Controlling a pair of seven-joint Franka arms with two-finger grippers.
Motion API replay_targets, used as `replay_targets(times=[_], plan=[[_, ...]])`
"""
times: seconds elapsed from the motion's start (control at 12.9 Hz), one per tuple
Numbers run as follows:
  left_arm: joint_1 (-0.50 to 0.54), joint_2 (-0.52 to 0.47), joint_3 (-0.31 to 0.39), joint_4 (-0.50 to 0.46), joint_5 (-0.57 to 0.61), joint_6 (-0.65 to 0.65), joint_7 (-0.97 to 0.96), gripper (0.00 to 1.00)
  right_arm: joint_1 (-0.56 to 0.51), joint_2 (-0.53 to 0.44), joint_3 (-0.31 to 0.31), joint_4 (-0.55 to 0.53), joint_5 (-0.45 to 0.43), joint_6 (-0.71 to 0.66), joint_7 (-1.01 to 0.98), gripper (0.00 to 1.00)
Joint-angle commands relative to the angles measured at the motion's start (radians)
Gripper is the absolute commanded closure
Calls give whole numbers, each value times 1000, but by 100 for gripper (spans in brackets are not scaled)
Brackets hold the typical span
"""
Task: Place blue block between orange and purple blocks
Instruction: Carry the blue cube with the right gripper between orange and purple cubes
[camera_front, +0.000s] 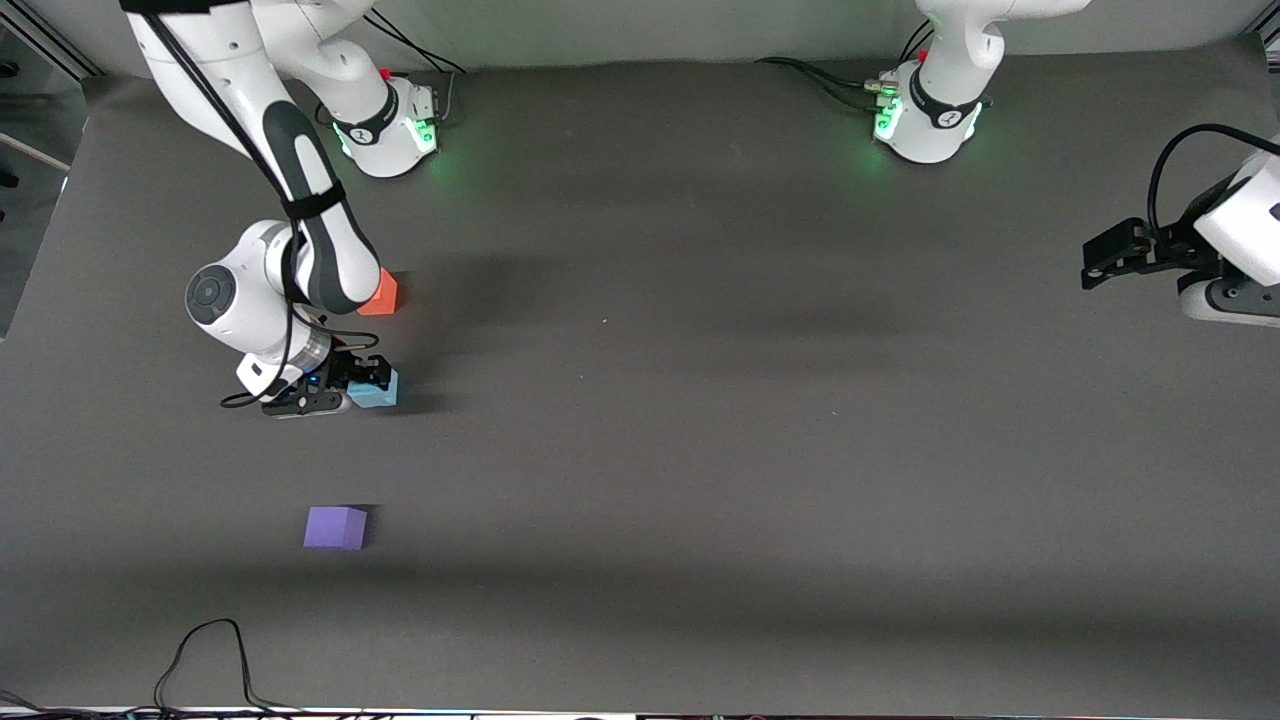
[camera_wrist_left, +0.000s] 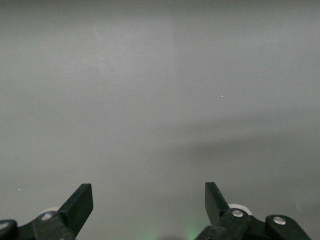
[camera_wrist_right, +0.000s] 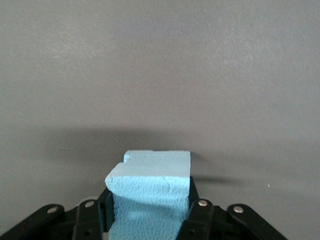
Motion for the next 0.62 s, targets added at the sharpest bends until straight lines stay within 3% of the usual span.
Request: replay_targets(times=[0.0,0.08,0.23,0.54], plan=[[-1,-24,0,-22,0,18,15,0,11,33,-18,18,48,14,-75,79],[-1,-24,0,-22,0,18,15,0,9,33,-20,29,48,11,-78,72],[-1,-24,0,-22,0,19,9,0,-3,33,-20,37,47,11,-80,0],[2,-22,0,-22,0,19,7,0,-4,3,-59,136,40,-143,-60,0]])
